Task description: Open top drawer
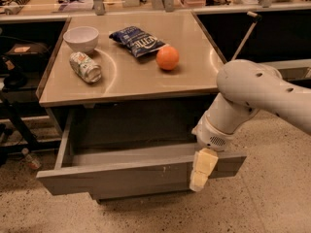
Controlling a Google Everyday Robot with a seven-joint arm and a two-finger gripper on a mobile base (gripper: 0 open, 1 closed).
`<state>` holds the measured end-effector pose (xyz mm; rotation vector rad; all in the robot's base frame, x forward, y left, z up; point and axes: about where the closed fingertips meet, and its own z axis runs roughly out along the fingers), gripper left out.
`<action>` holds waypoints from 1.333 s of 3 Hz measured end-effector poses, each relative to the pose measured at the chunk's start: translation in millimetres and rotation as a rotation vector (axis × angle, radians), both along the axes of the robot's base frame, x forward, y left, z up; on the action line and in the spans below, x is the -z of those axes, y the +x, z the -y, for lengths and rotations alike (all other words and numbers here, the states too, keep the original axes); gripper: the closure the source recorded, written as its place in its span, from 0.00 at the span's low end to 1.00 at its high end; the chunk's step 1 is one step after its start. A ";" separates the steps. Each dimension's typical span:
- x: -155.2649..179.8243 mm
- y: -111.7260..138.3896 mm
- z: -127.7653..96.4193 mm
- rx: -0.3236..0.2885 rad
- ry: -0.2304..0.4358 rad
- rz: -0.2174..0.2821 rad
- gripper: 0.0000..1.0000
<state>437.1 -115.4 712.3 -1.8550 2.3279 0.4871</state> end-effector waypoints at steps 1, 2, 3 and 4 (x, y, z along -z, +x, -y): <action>35.0 -12.2 -5.4 0.005 -0.023 -0.093 0.00; 63.4 -25.5 -8.1 -0.016 -0.070 -0.171 0.00; 62.5 -28.7 -7.2 -0.019 -0.075 -0.181 0.00; 57.0 -42.0 1.5 -0.006 -0.086 -0.191 0.00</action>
Offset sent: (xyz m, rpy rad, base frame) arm -0.0396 0.0107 -0.0956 -0.1303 0.2636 0.0427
